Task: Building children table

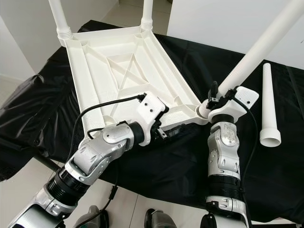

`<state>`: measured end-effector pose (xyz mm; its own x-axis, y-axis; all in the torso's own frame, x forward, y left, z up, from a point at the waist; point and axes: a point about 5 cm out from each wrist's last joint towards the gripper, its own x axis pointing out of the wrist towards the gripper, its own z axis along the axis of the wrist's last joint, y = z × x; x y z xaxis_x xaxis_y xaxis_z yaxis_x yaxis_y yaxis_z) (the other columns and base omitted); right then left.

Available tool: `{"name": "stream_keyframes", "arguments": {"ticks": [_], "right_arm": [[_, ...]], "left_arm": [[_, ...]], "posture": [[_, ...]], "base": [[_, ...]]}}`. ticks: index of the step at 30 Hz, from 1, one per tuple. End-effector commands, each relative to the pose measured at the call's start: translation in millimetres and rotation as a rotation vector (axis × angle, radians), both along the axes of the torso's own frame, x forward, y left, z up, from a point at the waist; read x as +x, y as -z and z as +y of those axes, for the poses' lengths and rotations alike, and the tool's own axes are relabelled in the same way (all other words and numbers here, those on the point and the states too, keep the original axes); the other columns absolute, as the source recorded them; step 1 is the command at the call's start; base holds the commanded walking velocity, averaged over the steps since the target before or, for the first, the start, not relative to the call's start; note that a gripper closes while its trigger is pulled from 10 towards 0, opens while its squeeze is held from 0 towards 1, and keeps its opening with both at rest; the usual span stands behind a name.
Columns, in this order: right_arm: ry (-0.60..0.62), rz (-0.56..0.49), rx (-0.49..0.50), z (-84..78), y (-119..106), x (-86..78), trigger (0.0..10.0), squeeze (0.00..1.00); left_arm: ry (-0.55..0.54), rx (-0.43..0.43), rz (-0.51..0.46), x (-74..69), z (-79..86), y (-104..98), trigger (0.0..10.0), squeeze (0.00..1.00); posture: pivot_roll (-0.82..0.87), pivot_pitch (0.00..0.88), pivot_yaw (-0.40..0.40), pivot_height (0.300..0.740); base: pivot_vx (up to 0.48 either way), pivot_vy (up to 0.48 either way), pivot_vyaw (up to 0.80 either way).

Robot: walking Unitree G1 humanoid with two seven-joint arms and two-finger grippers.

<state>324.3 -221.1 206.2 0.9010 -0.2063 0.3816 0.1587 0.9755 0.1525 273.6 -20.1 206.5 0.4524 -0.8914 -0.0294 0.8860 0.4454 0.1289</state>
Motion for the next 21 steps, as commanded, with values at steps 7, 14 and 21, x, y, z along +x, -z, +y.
{"name": "stream_keyframes", "arguments": {"ticks": [7, 14, 21], "right_arm": [[0.081, -0.092, -0.003, -5.5, -15.6, -15.2, 10.0, 0.0], [0.094, -0.122, 0.001, -6.9, -23.7, -22.7, 10.0, 0.0], [0.099, -0.141, -0.004, -6.4, -30.7, -25.8, 10.0, 0.0]], "left_arm": [[0.054, 0.05, 0.029, -2.4, -10.8, 8.9, 10.0, 0.0], [0.002, 0.105, 0.045, 9.1, -17.4, 15.8, 10.0, 0.0], [-0.097, 0.192, 0.051, 27.7, -26.5, 27.0, 10.0, 0.0]], "posture": [[0.05, 0.163, -0.041, 0.74], [0.04, 0.169, -0.034, 0.74], [0.03, 0.169, -0.023, 0.74]], "base": [[0.0, 0.0, 0.0], [0.0, 0.0, 0.0], [0.0, 0.0, 0.0]]}}
